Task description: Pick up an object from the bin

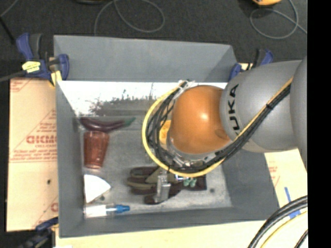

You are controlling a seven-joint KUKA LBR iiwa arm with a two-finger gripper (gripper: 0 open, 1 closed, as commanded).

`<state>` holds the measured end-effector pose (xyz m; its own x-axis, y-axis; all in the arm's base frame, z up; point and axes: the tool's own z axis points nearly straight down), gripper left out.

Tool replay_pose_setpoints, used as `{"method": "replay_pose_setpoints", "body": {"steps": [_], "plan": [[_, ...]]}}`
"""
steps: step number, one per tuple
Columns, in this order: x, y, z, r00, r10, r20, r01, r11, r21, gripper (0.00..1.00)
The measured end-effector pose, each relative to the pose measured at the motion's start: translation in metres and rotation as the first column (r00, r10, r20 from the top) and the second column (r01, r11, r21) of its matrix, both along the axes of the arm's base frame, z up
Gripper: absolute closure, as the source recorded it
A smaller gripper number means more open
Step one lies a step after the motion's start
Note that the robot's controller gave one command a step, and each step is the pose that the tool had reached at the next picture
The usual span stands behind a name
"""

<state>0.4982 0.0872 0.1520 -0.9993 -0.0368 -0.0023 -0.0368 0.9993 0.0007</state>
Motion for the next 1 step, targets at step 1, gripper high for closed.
{"method": "replay_pose_setpoints", "body": {"steps": [1], "plan": [[0.0136, -0.0366, -0.0125, 1.0, -0.005, -0.003, 0.005, 1.0, 0.002, 0.0]]}}
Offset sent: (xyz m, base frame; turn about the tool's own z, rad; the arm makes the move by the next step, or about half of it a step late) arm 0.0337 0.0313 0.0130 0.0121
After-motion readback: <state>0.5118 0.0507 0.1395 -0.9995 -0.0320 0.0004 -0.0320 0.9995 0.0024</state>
